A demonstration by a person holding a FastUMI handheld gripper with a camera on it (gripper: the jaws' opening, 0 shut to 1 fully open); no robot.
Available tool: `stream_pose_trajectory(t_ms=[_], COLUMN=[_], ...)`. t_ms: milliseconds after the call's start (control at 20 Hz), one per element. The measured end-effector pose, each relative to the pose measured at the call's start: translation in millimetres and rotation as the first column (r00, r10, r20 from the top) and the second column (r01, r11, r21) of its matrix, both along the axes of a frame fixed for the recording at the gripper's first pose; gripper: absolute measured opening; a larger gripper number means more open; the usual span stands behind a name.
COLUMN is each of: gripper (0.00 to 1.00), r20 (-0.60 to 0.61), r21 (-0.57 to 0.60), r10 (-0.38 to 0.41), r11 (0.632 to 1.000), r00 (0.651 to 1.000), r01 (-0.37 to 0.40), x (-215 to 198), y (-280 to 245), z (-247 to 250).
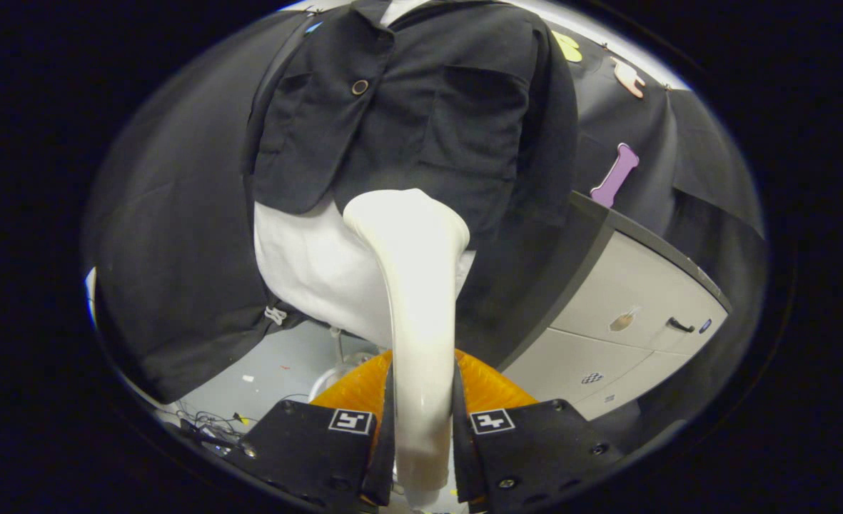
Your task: Iron the clothes twice with a garment steamer, once on the left side and once on the right side.
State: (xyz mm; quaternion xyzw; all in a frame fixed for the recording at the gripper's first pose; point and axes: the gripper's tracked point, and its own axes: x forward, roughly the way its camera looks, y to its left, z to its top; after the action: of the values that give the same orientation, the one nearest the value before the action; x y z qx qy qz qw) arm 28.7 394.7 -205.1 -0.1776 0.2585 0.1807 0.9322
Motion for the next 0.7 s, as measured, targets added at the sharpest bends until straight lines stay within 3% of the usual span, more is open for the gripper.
stream_pose_trajectory(t_ms=[200, 450, 550, 700], gripper=[0.36, 0.36, 0.36, 0.36], r20=[0.026, 0.175, 0.272, 0.438], r21=[0.022, 0.151, 0.227, 0.317], r10=[0.026, 0.079, 0.083, 0.073], r11=[0.999, 0.983, 0.963, 0.92], r00=[0.999, 0.981, 0.959, 0.896], r01=[-0.027, -0.106, -0.147, -0.23], x=[-9.8, -21.0, -21.9, -21.6], y=[13.1, 54.8, 73.8, 98.5], z=[16.7, 108.5, 164.1, 248.9])
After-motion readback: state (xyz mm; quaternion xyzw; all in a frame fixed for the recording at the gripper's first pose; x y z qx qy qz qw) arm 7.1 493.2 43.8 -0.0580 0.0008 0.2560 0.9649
